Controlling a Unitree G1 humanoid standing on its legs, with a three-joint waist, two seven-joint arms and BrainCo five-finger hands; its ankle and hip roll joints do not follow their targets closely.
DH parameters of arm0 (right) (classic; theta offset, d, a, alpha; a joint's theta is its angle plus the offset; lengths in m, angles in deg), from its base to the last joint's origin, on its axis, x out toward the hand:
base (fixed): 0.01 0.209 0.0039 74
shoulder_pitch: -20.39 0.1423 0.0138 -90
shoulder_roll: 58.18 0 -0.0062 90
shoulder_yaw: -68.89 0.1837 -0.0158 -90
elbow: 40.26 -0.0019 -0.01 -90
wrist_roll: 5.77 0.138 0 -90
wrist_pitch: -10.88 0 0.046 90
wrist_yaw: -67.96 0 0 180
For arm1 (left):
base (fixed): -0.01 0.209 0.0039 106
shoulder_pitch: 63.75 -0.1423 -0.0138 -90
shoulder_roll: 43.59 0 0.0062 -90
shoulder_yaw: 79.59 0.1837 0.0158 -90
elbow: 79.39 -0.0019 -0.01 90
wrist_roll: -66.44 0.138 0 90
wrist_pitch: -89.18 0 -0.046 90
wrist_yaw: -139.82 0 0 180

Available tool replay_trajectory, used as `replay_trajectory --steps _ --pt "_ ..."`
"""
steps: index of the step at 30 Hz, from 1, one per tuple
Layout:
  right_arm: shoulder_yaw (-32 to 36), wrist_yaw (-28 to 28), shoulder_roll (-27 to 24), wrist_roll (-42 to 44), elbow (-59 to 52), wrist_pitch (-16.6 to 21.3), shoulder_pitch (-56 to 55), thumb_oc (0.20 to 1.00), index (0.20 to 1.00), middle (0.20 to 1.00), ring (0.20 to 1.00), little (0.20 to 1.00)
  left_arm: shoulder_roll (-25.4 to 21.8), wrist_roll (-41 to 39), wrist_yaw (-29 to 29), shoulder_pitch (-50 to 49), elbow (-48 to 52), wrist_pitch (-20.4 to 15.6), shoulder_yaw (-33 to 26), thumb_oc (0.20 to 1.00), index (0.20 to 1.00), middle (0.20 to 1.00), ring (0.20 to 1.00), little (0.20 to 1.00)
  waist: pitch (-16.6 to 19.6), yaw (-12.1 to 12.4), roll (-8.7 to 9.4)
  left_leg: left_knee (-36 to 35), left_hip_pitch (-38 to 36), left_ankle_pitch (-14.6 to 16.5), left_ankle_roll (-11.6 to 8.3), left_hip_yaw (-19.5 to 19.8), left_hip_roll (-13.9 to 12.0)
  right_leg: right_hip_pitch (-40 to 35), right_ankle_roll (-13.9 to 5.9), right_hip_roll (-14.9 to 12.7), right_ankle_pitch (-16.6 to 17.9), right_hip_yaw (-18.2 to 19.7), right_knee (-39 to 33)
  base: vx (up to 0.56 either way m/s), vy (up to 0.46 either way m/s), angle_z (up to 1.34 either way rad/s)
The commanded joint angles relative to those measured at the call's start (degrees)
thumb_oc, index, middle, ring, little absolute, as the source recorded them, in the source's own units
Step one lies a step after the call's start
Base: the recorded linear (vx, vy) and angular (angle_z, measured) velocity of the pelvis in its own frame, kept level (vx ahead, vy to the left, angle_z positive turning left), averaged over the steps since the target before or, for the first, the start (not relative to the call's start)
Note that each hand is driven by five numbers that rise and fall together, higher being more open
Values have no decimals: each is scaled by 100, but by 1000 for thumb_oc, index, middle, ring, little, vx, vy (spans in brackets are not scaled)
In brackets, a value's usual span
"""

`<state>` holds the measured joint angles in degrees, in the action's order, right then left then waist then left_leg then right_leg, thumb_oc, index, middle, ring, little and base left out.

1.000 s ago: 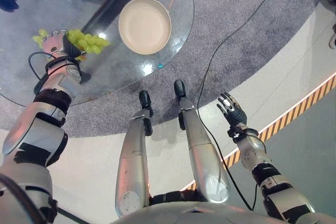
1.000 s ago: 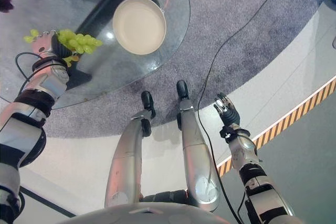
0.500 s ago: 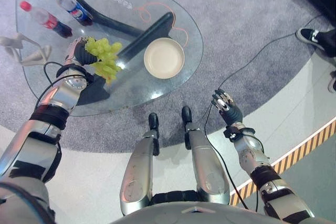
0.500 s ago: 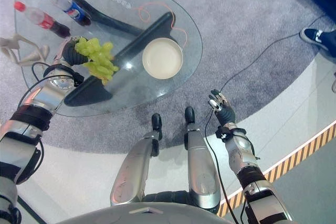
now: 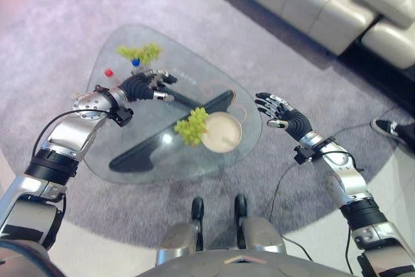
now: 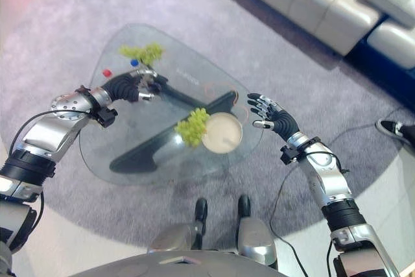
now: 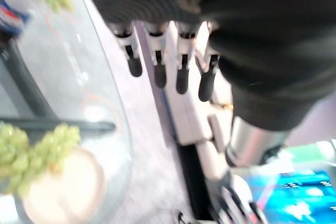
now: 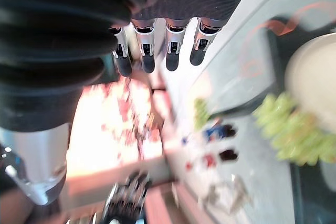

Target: Pick up fruits into the plate

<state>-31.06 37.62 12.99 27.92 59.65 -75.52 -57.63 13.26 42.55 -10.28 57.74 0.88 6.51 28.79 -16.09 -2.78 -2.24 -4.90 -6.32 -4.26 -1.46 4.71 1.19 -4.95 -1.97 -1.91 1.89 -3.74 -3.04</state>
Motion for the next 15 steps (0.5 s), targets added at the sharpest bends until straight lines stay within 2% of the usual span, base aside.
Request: replay_trajectory --steps 1,2,3,6,15 --pt "-231 -739 -309 491 -288 -523 -8 1000 1000 1000 1000 1000 -183 -651 679 92 31 -44 382 200 200 200 200 200 700 141 133 420 66 901 88 -287 297 129 -371 -226 -425 46 472 17 -43 12" --pt "-334 -896 -380 619 -383 -749 74 1000 1000 1000 1000 1000 -194 -804 818 143 111 10 467 200 200 200 200 200 755 153 148 404 8 912 87 -307 297 57 -376 -233 -414 32 426 14 -36 5" --pt "-352 -924 -390 642 -403 -786 89 1000 1000 1000 1000 1000 -196 -829 853 152 126 12 483 200 200 200 200 200 763 155 151 400 -5 914 87 -311 297 43 -377 -234 -412 31 417 10 -35 5" --pt "-620 -1009 -361 795 -534 -1248 377 1000 1000 1000 1000 1000 -138 -846 1021 260 290 -38 738 200 200 200 200 200 899 190 187 367 -198 964 88 -374 275 -181 -383 -243 -397 5 298 28 -30 5" --pt "-675 -896 -260 796 -475 -1436 195 1000 1000 1000 1000 1000 -175 -532 837 -18 373 11 523 213 213 213 213 213 1015 224 198 317 -387 994 98 -475 218 -373 -376 -210 -392 -28 199 27 -11 0"
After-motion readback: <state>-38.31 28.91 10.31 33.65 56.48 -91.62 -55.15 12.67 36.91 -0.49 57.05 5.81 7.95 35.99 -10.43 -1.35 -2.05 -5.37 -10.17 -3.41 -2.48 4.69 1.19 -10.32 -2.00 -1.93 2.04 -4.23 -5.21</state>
